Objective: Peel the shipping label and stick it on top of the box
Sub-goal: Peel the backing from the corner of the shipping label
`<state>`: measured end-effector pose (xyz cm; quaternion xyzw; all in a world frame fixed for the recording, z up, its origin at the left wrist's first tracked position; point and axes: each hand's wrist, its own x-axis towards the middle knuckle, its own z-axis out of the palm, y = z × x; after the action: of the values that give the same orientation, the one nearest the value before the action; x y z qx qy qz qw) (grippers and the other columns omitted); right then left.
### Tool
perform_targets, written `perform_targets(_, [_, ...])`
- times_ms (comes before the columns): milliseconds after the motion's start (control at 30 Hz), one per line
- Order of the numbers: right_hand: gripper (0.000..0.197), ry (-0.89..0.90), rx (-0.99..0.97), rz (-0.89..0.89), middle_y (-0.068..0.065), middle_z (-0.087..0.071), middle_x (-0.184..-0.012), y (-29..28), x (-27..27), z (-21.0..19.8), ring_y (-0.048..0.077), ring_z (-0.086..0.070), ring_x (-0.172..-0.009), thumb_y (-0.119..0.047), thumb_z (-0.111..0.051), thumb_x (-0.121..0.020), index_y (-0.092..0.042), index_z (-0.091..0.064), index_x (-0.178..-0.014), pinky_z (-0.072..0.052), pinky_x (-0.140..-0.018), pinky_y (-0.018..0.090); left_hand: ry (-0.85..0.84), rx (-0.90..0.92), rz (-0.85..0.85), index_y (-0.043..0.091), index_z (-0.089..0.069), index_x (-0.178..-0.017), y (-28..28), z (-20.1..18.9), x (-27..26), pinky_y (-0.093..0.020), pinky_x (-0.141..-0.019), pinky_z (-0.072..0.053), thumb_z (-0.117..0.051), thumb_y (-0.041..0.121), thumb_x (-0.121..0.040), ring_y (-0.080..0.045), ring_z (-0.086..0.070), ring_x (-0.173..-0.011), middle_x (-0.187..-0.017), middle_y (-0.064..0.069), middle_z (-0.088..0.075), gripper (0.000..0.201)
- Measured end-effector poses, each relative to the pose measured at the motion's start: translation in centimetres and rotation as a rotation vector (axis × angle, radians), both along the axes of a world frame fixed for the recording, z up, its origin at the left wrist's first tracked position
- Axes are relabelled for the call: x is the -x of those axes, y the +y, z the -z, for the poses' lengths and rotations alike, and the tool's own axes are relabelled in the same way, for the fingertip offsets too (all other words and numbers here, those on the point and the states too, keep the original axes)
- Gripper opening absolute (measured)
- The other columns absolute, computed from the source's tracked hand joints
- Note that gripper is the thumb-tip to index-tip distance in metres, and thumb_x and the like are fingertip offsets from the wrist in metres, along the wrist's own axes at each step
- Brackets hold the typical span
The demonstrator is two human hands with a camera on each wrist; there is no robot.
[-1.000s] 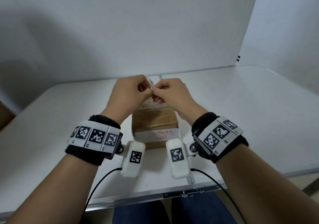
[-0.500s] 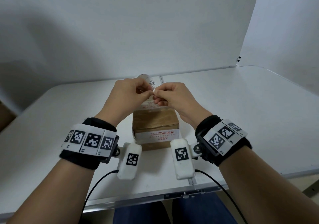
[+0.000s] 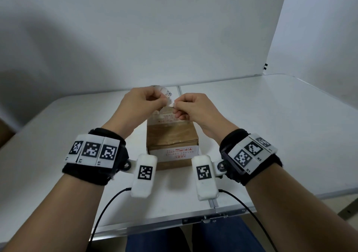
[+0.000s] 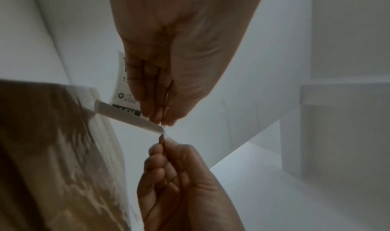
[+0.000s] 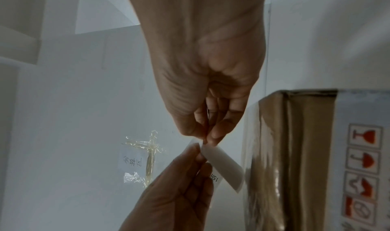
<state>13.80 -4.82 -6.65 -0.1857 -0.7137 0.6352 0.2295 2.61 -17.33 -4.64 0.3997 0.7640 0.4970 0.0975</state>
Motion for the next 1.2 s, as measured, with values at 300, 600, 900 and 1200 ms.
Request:
perform_targets(300, [0.008,-0.02,-0.121,0.014,0.004,-0.068,-0.068,0.1,0.3,-0.3,0.009,-0.064,-0.057,-0.008,-0.064,-0.088,-0.008,-0.07,-0.083,-0.052,-0.059,0.017,0.484,0.125,-0.106,0.02,-0.073,-0.089,0.4,0.0,-1.2,-0.004,-0.064,-0.04,-0.07,0.027,-0.083,-0.006,-0.064,-0.076,-0.078,0.009,-0.068,0.009])
perform_targets(600, [0.01,-0.042,-0.205,0.004,0.003,-0.067,-0.066,-0.1,0.1,-0.4,0.008,-0.064,-0.056,-0.005,-0.063,-0.086,-0.011,-0.067,-0.079,-0.052,-0.059,0.017,0.547,0.139,-0.069,0.019,-0.068,-0.076,0.6,-0.2,-1.3,-0.004,-0.056,-0.038,-0.067,0.025,-0.079,0.003,-0.058,-0.065,-0.07,0.012,-0.064,0.007])
perform_targets(900, [0.013,0.011,-0.005,-0.063,0.003,-0.065,-0.067,0.5,-0.5,0.1,0.007,-0.061,-0.056,-0.002,-0.058,-0.087,-0.009,-0.066,-0.079,-0.051,-0.058,0.018,0.102,-0.018,-0.126,0.02,-0.067,-0.077,-0.3,1.0,1.4,-0.025,-0.064,-0.043,-0.065,0.032,-0.082,-0.01,-0.059,-0.069,-0.082,0.0,-0.073,0.013])
perform_targets(1200, [0.007,0.009,-0.056,-0.077,0.003,-0.068,-0.072,0.5,-0.3,0.4,0.009,-0.064,-0.061,-0.006,-0.063,-0.09,-0.005,-0.069,-0.093,-0.053,-0.062,0.018,0.389,0.098,-0.032,0.023,-0.075,-0.085,0.0,0.4,-0.5,-0.019,-0.074,-0.05,-0.073,0.032,-0.081,-0.001,-0.067,-0.078,-0.078,0.013,-0.072,0.01])
